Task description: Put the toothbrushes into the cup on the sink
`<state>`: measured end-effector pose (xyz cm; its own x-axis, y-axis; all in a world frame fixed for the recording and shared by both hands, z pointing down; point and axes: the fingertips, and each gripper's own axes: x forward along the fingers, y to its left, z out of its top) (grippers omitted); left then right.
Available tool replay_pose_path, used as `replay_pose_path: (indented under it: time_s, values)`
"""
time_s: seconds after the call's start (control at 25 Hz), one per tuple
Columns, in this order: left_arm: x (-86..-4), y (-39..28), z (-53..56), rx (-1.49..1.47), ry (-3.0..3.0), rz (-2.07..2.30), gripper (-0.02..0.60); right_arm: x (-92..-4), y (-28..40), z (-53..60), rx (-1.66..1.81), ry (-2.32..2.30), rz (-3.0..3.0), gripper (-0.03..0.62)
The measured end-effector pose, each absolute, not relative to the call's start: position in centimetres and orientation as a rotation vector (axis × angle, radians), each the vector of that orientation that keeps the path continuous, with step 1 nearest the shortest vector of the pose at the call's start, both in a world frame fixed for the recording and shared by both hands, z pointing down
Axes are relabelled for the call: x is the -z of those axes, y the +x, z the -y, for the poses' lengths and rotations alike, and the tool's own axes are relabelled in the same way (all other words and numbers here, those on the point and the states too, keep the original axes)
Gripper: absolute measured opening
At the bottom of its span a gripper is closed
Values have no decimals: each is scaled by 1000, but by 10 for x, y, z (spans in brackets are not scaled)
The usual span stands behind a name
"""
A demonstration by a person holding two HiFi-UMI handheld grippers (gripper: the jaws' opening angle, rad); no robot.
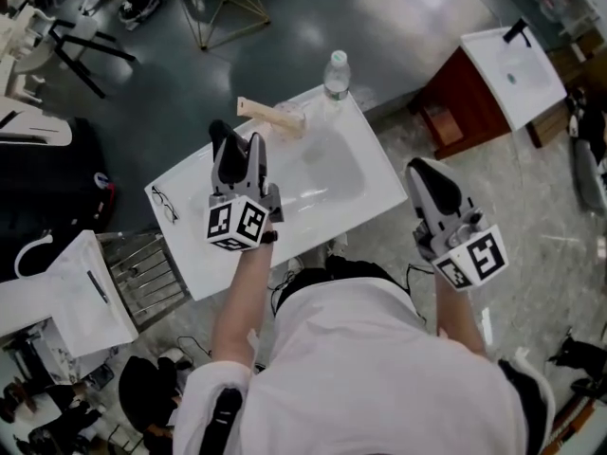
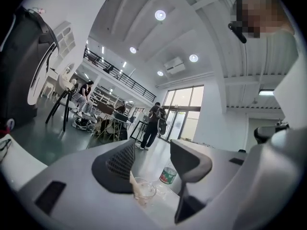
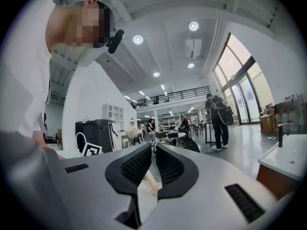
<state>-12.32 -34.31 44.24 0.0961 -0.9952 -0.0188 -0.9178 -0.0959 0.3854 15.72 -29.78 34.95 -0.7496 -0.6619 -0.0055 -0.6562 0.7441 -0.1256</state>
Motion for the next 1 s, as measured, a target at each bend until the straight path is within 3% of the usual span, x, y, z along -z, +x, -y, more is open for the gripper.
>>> replay_pose_path:
  time_s: [0.24, 0.52, 1.0]
  values:
    - [-416, -146, 293, 408, 2127, 1968, 95, -345, 126, 292, 165, -975, -2923, 54]
    - [-408, -179, 238, 331, 2146, 2044, 11, -342, 93, 283, 142, -906, -2948, 54]
    - [-404, -211, 149, 272, 2131, 2059, 3, -335, 32, 247, 49, -870, -2983, 54]
